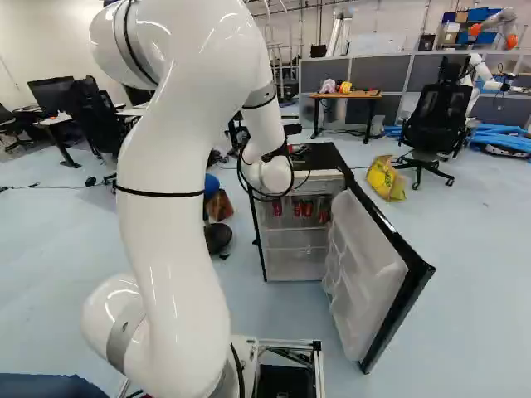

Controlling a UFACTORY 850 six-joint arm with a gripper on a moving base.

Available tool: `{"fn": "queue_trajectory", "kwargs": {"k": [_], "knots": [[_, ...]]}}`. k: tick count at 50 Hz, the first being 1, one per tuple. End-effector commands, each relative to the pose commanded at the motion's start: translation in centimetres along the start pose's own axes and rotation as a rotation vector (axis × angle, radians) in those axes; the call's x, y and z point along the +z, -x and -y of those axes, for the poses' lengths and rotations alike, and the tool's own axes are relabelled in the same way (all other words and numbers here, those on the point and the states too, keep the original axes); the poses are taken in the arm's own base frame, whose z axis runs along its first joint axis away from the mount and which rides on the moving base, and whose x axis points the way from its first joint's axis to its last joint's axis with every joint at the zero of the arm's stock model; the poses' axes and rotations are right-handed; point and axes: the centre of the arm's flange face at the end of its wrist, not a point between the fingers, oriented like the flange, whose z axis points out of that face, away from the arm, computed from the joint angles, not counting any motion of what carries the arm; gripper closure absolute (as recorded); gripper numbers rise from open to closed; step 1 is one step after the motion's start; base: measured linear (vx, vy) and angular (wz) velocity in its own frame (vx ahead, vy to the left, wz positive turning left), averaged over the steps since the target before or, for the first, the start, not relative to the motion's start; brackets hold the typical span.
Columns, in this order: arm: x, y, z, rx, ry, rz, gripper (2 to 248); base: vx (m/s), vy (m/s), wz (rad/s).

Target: Grab a drink from the fridge

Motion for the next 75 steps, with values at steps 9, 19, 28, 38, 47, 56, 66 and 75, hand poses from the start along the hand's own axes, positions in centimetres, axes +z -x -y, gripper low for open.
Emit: {"fn": "queue_trajectory", "kwargs": {"k": [9,19,28,38,47,56,66,75], "knots": [[-1.8,0.0,0.1,0.004,0.006,0.011,3,0.000,0.000,0.000],[-3.8,-0.1,-0.1,0.009,0.019,0.020,3,0.000,0.000,0.000],[-5.6,-0.7,-0.7,0.009,0.040,0.014,3,0.000,0.000,0.000],[-7.5,-1.4,-1.6,0.009,0.068,0.022,3,0.000,0.000,0.000],[-9.2,-1.7,-2.5,0.010,0.097,0.050,3,0.000,0.000,0.000],[-10.8,-2.0,-3.4,0.012,0.127,0.085,3,0.000,0.000,0.000],[-12.4,-2.3,-4.5,0.018,0.166,0.129,3,0.000,0.000,0.000],[-13.9,-2.3,-5.7,0.039,0.220,0.180,3,0.000,0.000,0.000]]}}
